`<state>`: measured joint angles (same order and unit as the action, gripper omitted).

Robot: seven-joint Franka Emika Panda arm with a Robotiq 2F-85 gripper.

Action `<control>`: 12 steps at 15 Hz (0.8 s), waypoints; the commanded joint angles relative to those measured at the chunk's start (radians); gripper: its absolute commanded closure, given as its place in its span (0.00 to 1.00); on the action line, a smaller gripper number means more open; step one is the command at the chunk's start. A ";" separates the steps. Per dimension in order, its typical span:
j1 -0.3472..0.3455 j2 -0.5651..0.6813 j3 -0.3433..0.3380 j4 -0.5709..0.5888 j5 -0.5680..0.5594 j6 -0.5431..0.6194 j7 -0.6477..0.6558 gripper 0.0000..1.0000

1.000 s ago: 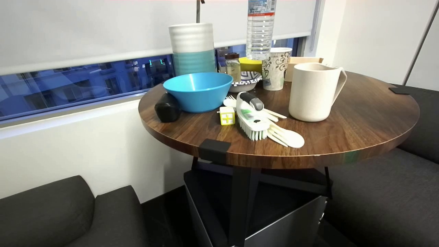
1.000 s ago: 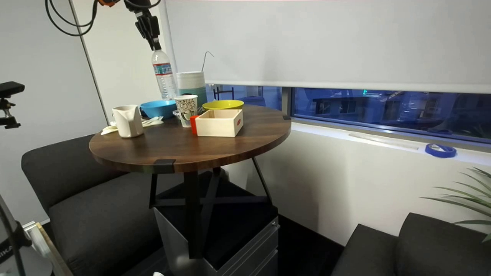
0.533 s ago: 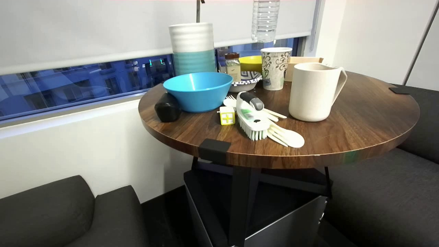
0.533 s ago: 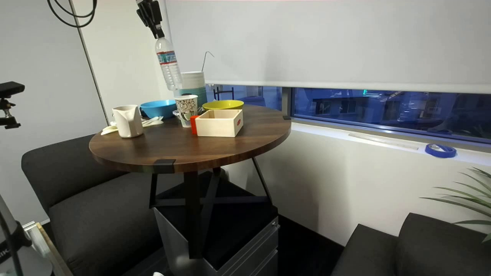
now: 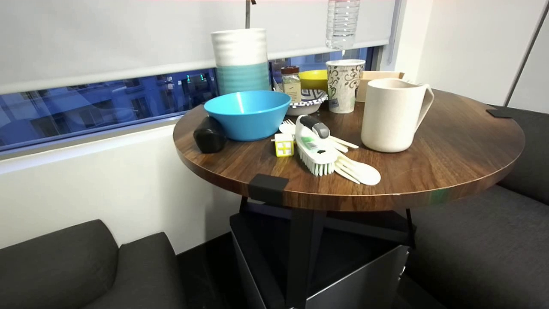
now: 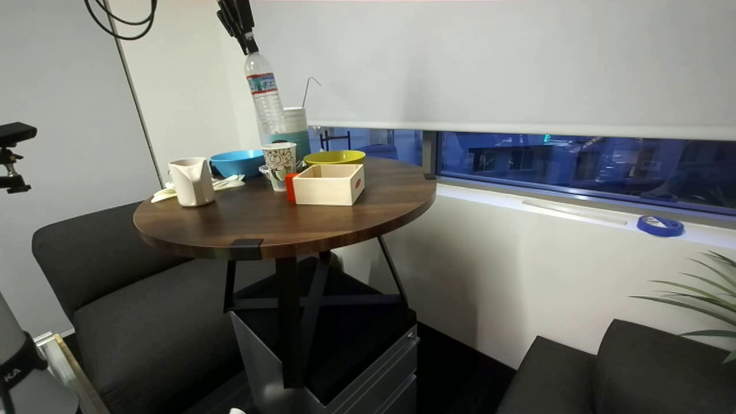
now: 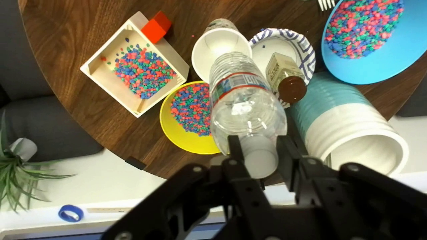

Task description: Pick up the water bottle from the table and put it in the paper cup, pick up the paper cup and put it in the white mug

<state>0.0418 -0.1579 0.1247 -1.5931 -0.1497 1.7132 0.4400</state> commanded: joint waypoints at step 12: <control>0.003 0.032 -0.016 -0.033 -0.005 0.025 -0.005 0.92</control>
<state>0.0406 -0.1160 0.1132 -1.6078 -0.1496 1.7155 0.4399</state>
